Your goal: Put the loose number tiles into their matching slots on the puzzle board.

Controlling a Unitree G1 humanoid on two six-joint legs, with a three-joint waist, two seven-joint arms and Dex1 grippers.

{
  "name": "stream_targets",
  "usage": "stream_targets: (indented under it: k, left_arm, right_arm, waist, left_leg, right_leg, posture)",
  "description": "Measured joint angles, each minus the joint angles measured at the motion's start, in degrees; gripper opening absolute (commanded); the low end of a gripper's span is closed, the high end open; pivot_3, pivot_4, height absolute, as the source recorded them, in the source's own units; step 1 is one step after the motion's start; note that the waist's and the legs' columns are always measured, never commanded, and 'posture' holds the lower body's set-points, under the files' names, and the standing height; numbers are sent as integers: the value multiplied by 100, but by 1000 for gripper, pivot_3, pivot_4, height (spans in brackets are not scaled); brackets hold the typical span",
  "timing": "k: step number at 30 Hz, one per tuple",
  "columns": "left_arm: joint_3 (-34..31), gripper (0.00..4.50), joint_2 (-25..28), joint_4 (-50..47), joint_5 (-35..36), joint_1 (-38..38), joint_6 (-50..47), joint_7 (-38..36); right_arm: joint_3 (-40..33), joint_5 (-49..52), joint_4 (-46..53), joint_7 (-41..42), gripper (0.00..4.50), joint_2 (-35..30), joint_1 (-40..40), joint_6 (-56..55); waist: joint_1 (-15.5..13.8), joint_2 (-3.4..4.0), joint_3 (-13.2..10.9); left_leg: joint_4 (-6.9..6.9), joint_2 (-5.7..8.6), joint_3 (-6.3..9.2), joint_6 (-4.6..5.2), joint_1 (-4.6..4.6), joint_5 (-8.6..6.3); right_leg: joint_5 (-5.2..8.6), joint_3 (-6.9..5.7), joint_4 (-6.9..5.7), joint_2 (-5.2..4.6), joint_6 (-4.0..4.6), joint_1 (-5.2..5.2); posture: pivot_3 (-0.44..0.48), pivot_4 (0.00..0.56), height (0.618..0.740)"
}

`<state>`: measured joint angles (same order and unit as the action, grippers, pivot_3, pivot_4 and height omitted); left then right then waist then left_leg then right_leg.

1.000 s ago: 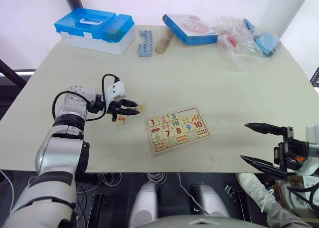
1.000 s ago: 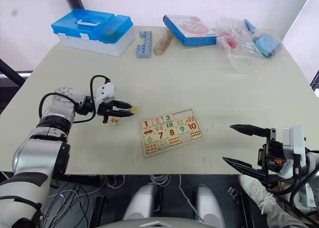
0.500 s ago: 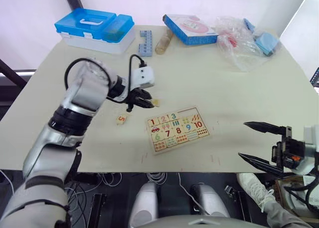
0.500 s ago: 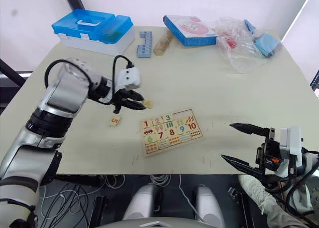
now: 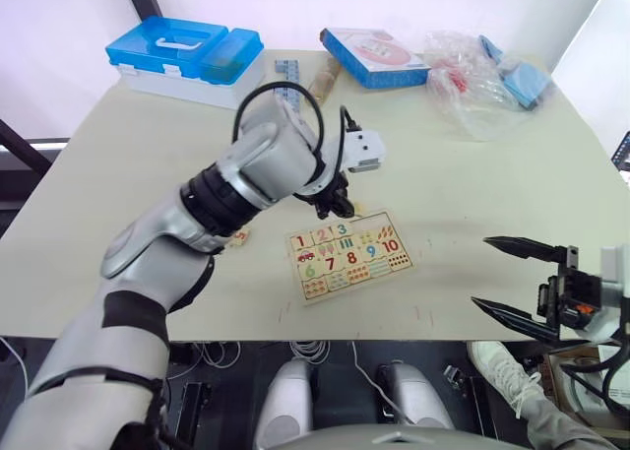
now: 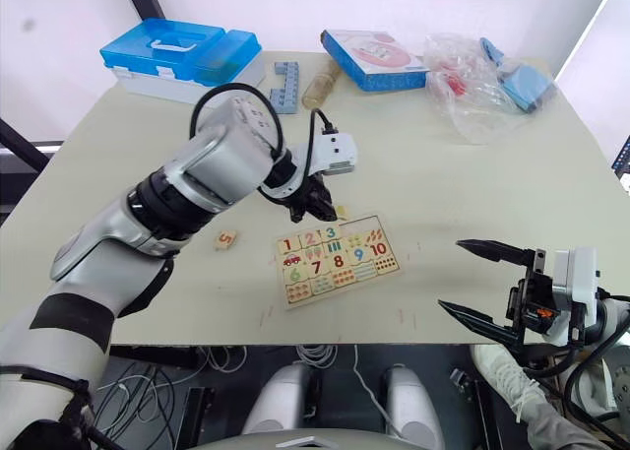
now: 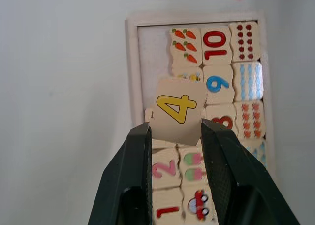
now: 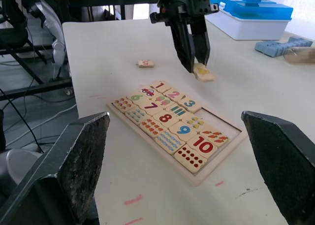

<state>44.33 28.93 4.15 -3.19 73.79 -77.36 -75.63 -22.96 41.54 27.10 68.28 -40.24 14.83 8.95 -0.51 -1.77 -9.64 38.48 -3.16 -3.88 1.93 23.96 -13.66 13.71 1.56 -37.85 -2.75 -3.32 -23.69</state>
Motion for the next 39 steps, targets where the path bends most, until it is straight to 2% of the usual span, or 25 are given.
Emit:
stream_targets:
  k: [10, 17, 26, 39]
  left_arm:
    - [125, 949, -436, 319, 212, -204, -63, 1090]
    - [125, 949, -591, 451, 360, -273, -62, 1556]
    - [125, 949, -801, 706, 517, -421, -81, 2066]
    - [123, 949, -895, 828, 683, -434, -2, 2367]
  right_arm:
    - [0, -81, 128, -138, 4500, 117, 184, -131]
    - [0, -88, 171, -208, 4500, 124, 236, -181]
    - [0, -89, 169, -246, 4500, 123, 231, -190]
    - [0, -93, 168, -246, 4500, 123, 279, -216]
  waist:
    - [-15, 7, -4]
    - [-15, 7, -4]
    - [-16, 7, -4]
    - [-22, 7, -4]
  left_leg:
    - [0, 1, 1, 0, 2, 0]
    - [0, 1, 2, 0, 2, 0]
    - [0, 2, 2, 0, 2, 0]
    - [0, 3, 1, 0, 2, 0]
  right_leg:
    - [1, 1, 0, 0, 2, -1]
    - [1, 0, 0, 0, 3, -1]
    - [1, 0, 0, 0, 4, -1]
    - [0, 1, 0, -1, 9, -1]
  posture:
    - [0, 150, 740]
    - [0, 150, 740]
    - [0, 150, 740]
    - [0, 150, 740]
